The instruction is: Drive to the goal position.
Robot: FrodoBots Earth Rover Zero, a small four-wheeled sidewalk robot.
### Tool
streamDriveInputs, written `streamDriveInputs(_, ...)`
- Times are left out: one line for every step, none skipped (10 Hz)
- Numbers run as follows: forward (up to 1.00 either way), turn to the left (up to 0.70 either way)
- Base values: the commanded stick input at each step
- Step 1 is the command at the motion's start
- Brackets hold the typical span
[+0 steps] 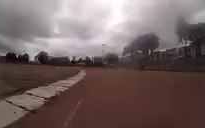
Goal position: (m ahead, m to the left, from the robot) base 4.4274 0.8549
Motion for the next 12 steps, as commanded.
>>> streamDriveInputs(1.00,0.00)
streamDriveInputs(1.00,0.00)
streamDriveInputs(1.00,0.00)
streamDriveInputs(1.00,0.00)
streamDriveInputs(1.00,0.00)
streamDriveInputs(1.00,0.00)
streamDriveInputs(1.00,0.00)
streamDriveInputs(1.00,0.00)
streamDriveInputs(1.00,0.00)
streamDriveInputs(1.00,0.00)
streamDriveInputs(1.00,0.00)
streamDriveInputs(1.00,0.00)
